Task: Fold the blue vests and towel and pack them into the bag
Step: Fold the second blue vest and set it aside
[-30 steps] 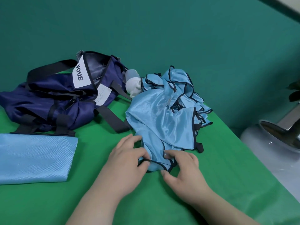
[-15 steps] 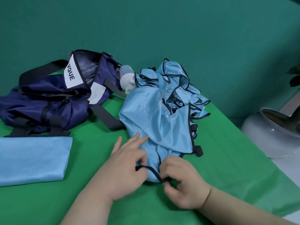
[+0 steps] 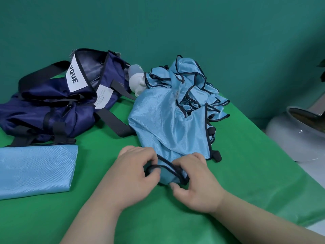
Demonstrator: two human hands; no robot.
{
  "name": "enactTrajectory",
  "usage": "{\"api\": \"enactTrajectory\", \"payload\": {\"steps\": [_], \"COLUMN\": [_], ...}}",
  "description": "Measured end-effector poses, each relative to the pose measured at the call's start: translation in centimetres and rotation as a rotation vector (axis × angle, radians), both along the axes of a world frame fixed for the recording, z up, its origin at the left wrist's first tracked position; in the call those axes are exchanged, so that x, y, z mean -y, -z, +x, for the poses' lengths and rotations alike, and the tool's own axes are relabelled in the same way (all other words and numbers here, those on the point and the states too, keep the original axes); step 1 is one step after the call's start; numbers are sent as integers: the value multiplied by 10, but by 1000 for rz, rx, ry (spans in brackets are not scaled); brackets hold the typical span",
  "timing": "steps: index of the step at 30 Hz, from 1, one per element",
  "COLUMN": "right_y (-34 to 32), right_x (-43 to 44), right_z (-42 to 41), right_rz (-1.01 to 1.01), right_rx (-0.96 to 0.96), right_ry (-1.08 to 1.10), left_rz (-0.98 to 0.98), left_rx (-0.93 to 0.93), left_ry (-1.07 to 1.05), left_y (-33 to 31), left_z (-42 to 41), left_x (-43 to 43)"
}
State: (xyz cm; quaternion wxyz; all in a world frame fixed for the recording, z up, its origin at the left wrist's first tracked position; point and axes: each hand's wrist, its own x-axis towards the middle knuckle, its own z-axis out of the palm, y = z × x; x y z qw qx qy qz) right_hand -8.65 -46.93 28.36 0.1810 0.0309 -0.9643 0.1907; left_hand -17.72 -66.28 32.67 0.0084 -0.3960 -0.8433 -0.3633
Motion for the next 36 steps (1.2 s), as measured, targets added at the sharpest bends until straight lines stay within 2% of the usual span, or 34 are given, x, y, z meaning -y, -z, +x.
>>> {"api": "enactTrajectory", "payload": {"steps": [3, 8, 17, 26, 36], "right_y": [0, 5, 2, 3, 4], "right_x": [0, -3, -2, -1, 1], "right_z": [-2, -4, -3, -3, -3], "right_rz": [43, -5, -50, -85, -29], "right_rx": [6, -72, -126, -54, -20], "right_ry": [-8, -13, -2, 19, 171], "left_rz": [96, 179, 195, 167, 199], "left_rx": [101, 75, -12, -33, -42], "left_ry": [-55, -109, -157, -117, -146], "left_y": [-6, -10, -14, -12, -12], "left_z": [4, 4, 5, 2, -2], "left_x": [6, 18, 44, 65, 80]}}
